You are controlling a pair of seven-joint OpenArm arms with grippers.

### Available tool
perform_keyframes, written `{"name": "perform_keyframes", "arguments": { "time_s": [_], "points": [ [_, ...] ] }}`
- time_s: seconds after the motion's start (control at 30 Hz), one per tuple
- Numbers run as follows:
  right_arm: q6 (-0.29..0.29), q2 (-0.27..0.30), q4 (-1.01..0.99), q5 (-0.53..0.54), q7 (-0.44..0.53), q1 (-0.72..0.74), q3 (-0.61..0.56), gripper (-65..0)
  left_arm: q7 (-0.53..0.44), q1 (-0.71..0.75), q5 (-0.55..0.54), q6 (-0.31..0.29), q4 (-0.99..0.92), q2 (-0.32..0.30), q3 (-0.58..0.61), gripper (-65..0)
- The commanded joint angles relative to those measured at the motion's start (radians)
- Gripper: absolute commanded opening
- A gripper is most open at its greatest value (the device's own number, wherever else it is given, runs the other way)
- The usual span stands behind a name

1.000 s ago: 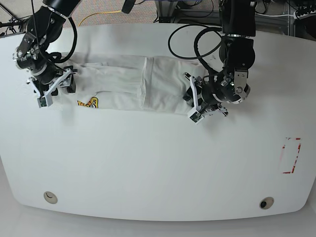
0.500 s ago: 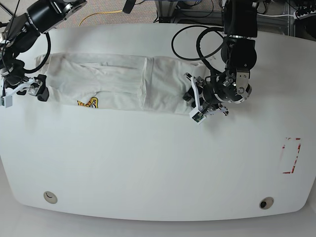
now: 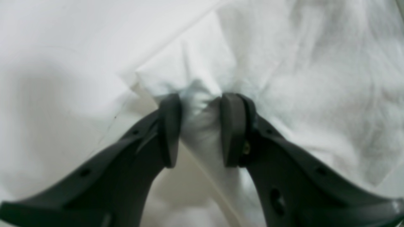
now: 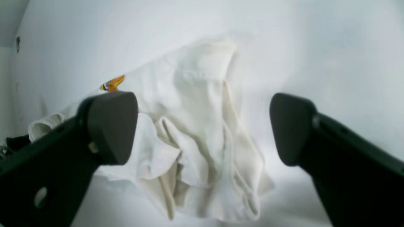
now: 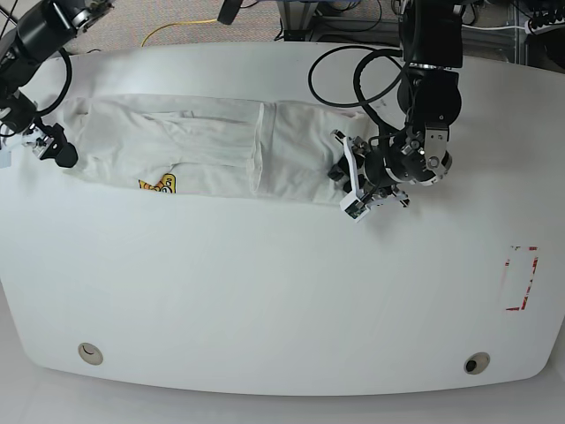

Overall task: Fold the T-shirt properly
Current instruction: 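Grasp both ends of the strip with the left and right grippers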

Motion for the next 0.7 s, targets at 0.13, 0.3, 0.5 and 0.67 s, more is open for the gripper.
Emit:
{"name": "perform_keyframes", "arguments": {
  "time_s": [0.13, 0.3, 0.5, 0.67],
  "points": [
    [0.006, 0.027, 0.013, 0.025, 0.032, -0.018, 0.001, -0.8, 0.027, -0.008, 0.027, -0.001, 0.005, -0.008, 0.000, -45.6],
    [0.006, -0.012, 0.020, 0.029, 0.034, -0.044, -0.044, -0.6, 0.027, -0.008, 0.027, -0.001, 0.005, -0.008, 0.000, -45.6],
    [0.006, -0.058, 0.035, 0.029, 0.037, -0.079, -0.098, -0.6, 0.027, -0.008, 0.028, -0.001, 0.005, -0.008, 0.000, -45.6],
    [0.006, -0.111, 0.171, 0.031, 0.027, -0.116, -0.108, -0.8, 0.027, -0.008, 0.028, -0.001, 0.005, -0.009, 0.000, -45.6]
  ]
}}
